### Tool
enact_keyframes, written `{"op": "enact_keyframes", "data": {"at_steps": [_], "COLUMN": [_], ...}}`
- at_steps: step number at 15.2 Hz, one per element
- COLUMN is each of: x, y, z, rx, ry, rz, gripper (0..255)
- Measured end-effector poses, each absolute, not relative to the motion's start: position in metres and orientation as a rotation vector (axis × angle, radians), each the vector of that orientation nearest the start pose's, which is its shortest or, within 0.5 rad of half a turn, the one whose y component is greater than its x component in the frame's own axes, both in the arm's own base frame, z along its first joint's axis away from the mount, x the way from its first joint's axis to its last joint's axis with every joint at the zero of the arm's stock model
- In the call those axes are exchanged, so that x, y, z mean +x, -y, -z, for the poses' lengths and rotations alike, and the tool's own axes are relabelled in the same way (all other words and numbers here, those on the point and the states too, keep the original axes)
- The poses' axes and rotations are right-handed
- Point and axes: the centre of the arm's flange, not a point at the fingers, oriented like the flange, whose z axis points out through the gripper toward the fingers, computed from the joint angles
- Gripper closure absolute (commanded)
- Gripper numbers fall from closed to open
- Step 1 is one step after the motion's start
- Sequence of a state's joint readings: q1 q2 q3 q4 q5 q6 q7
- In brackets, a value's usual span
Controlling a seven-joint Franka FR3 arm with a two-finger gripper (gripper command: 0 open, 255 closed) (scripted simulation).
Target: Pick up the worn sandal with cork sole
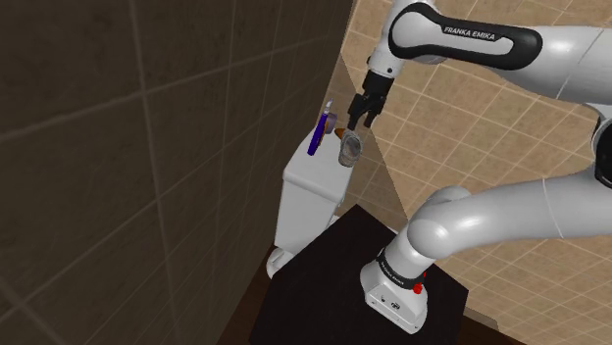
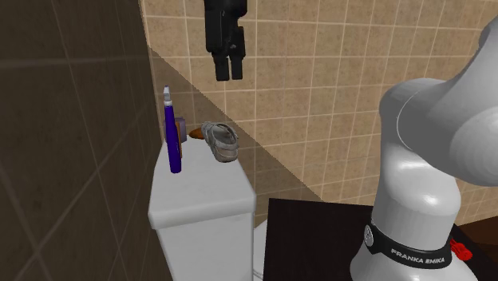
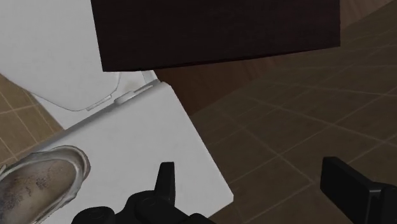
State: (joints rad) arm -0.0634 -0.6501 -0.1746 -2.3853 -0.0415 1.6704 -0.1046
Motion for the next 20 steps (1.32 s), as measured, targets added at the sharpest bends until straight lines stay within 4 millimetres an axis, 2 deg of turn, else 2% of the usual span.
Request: {"op": "enact_keyframes", "data": {"at_steps": [5,9,20], "x": [0.354,0.367,0.405], "y": [0.149,0.192,0.311], "z": [-0.512,-0.482,-0.426], "rx": [-3.083,-3.098,-3.141], "ry": [-0.121,-0.11,-0.077], "rz": [-0.079,-0.069,-0.036], "gripper": [0,0,0]}}
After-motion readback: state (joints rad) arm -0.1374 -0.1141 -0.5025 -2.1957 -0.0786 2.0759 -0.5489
